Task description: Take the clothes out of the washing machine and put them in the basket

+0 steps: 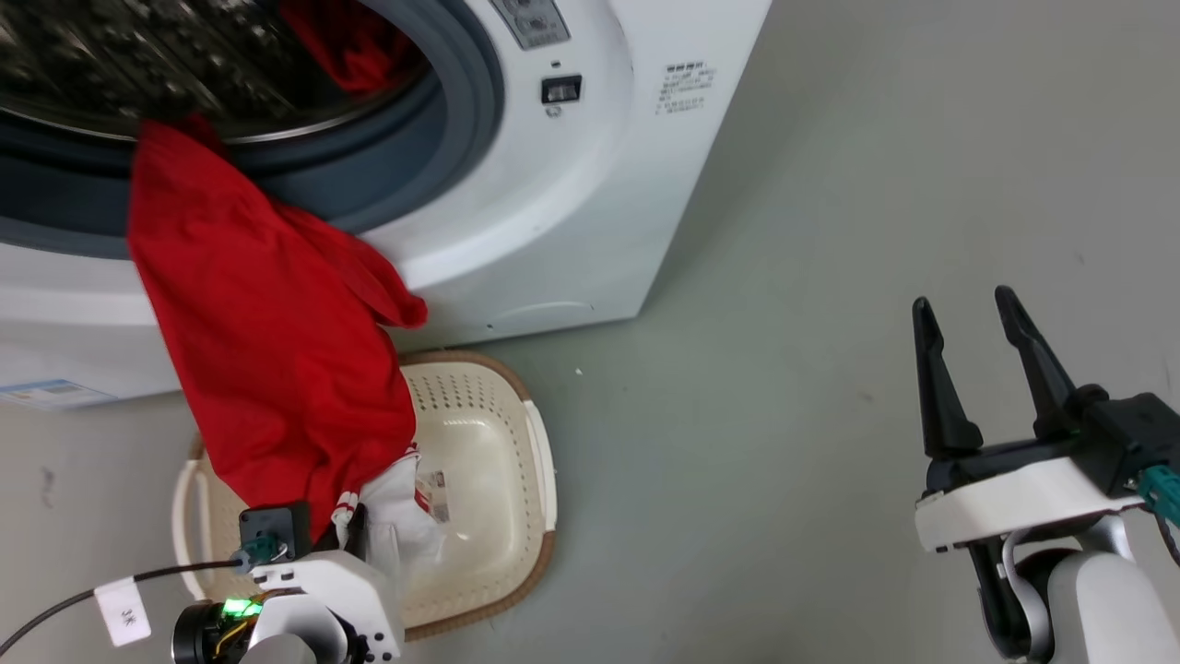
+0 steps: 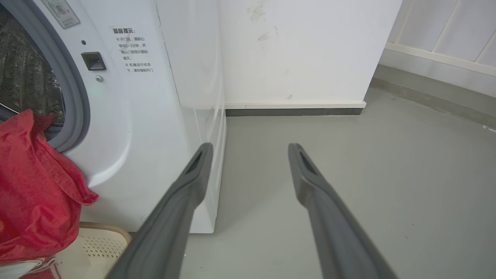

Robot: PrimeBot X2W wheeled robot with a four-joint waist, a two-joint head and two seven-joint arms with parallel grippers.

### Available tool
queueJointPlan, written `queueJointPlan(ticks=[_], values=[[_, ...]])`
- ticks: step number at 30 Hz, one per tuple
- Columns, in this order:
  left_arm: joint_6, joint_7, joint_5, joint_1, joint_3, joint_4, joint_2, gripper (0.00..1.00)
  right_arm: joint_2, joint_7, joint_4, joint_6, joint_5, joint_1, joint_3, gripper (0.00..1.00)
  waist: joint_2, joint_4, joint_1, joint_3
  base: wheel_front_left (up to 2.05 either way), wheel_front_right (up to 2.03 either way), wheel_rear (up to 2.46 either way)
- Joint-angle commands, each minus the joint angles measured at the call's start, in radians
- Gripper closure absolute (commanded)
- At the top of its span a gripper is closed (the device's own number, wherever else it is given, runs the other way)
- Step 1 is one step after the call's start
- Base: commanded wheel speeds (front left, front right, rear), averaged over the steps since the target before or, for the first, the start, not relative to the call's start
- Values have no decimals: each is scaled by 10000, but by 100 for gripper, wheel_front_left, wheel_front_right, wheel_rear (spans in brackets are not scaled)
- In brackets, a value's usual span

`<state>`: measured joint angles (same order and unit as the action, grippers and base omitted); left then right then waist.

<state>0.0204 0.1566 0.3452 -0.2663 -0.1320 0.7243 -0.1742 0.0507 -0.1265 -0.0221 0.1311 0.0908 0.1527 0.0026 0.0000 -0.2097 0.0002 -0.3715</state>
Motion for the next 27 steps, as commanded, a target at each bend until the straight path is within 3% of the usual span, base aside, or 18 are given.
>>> queueJointPlan(ticks=[1, 13, 26, 27], values=[[31, 43, -7, -312, -42, 378, 38, 100, -7, -90, 15, -7, 52, 217, 3, 0, 0, -361, -2, -667, 0, 0, 0], [230, 302, 56, -2283, -102, 3515, -235, 100, -9, -523, 227, -7, 298, 1108, 197, 0, 0, -817, -2, -2453, 0, 0, 0], [109, 527, 317, -3623, 9, 5145, -531, 100, -7, -854, 590, -7, 391, 1636, 294, 0, 0, -1128, -2, -3391, 0, 0, 0], [96, 485, 361, -3670, 51, 5208, -526, 80, -7, -874, 621, -7, 394, 1653, 302, 0, 0, -1135, -2, -3376, 0, 0, 0]])
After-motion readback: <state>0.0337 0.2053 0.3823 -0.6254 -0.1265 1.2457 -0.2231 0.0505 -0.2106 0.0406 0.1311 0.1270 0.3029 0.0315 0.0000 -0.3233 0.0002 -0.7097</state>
